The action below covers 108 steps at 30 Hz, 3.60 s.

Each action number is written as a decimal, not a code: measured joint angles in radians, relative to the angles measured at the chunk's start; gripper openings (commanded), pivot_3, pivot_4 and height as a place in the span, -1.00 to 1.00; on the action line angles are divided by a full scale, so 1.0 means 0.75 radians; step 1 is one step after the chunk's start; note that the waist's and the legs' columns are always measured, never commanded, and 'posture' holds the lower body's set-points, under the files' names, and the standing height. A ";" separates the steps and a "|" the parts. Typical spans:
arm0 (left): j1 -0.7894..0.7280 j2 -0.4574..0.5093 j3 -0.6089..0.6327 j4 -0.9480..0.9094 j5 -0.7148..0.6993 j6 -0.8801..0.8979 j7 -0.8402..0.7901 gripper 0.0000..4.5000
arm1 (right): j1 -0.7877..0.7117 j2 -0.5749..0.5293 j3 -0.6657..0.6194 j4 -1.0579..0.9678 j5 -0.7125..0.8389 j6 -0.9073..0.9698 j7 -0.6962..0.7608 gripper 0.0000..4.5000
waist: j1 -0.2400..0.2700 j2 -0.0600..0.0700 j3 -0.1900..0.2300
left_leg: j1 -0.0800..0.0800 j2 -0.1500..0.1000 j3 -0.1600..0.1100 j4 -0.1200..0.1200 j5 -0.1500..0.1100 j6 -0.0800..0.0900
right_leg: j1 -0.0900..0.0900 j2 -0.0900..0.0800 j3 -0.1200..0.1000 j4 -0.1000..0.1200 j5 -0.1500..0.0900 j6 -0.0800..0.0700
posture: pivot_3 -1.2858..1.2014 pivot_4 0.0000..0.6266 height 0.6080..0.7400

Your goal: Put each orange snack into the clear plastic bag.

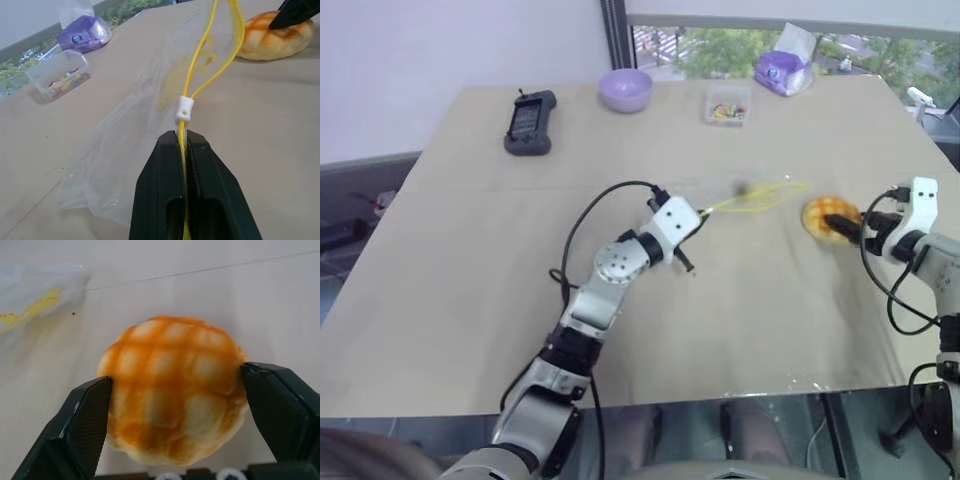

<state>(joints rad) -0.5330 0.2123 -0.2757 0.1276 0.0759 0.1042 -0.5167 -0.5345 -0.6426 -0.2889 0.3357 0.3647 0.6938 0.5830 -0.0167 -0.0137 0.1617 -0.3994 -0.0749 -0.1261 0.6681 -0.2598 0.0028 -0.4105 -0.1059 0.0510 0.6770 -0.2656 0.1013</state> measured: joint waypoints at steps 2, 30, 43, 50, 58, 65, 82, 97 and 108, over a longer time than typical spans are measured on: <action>0.000 0.001 0.000 0.000 0.000 0.002 0.002 -1.00 | -0.014 0.000 0.000 0.009 0.001 -0.001 0.005 0.98 | 0.000 0.000 0.000 | 0.000 0.000 0.000 0.000 0.000 0.000 | 0.000 0.000 0.000 0.000 0.000 0.000 | 0.03 -0.52 1.00; 0.000 0.005 0.001 -0.001 0.001 0.023 0.030 -1.00 | -0.117 0.037 0.221 0.260 -0.214 -0.172 0.027 -0.70 | 0.002 -0.011 -0.010 | 0.024 0.001 -0.007 -0.001 -0.004 0.006 | 0.030 0.001 -0.008 -0.010 0.000 0.000 | 0.03 -0.52 1.00; -0.001 -0.001 0.000 0.000 0.002 0.022 0.046 -1.00 | -0.039 -0.034 0.149 0.013 -0.112 0.007 0.073 -0.99 | 0.005 -0.001 -0.005 | 0.011 -0.001 -0.015 -0.001 -0.003 0.004 | 0.025 -0.001 -0.015 -0.019 0.002 0.004 | 0.03 -0.52 1.00; -0.009 -0.009 -0.006 0.002 0.012 0.019 0.042 -1.00 | 0.008 -0.340 0.097 -0.507 0.099 0.277 0.295 -0.99 | 0.003 0.004 -0.004 | -0.006 -0.001 -0.011 -0.004 -0.002 0.002 | 0.005 -0.003 -0.011 -0.020 0.002 0.003 | 0.03 -0.52 1.00; -0.028 -0.037 -0.016 0.018 0.028 -0.008 0.028 -1.00 | -0.012 -0.307 0.215 -0.819 0.282 0.503 0.301 -0.99 | 0.010 0.004 -0.003 | -0.006 -0.002 -0.011 0.000 -0.002 0.004 | 0.007 -0.003 -0.012 -0.019 0.002 0.004 | 0.03 -0.52 1.00; -0.028 -0.044 -0.027 0.018 0.029 -0.013 0.021 -1.00 | -0.086 -0.254 0.311 -0.745 0.250 0.524 0.228 -0.99 | 0.010 0.004 -0.003 | -0.006 -0.002 -0.011 -0.001 -0.002 0.004 | 0.006 -0.003 -0.012 -0.020 0.002 0.004 | 0.03 -0.52 1.00; -0.020 0.023 -0.160 0.055 0.118 -0.260 -0.094 -1.00 | -0.202 -0.179 0.392 -0.530 0.201 0.630 0.174 -0.99 | 0.007 0.004 -0.003 | -0.007 -0.002 -0.010 -0.001 -0.002 0.004 | 0.005 -0.003 -0.011 -0.020 0.002 0.004 | 0.03 -0.52 1.00; -0.029 -0.065 -0.179 0.059 0.114 -0.306 -0.161 -1.00 | -0.209 0.061 0.333 -0.446 0.134 0.616 -0.064 -0.99 | 0.004 0.004 -0.004 | -0.017 -0.003 -0.011 0.002 -0.002 0.003 | -0.006 -0.003 -0.011 -0.016 0.003 0.004 | 0.03 -0.52 1.00; -0.030 -0.087 -0.180 0.059 0.107 -0.319 -0.179 -1.00 | -0.208 0.152 0.250 -0.485 0.171 0.609 -0.134 0.83 | 0.002 0.005 -0.004 | -0.019 -0.004 -0.012 0.002 -0.002 0.003 | -0.007 -0.003 -0.012 -0.017 0.003 0.004 | 0.03 -0.52 1.00</action>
<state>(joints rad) -0.5557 0.1469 -0.4104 0.1716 0.1564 -0.1347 -0.6506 -0.6903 -0.5287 -0.1011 -0.0282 0.4927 1.1504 0.4821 -0.0149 -0.0102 0.1587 -0.4136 -0.0776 -0.1347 0.6695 -0.2613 0.0054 -0.4159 -0.1085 0.0423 0.6645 -0.2636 0.1041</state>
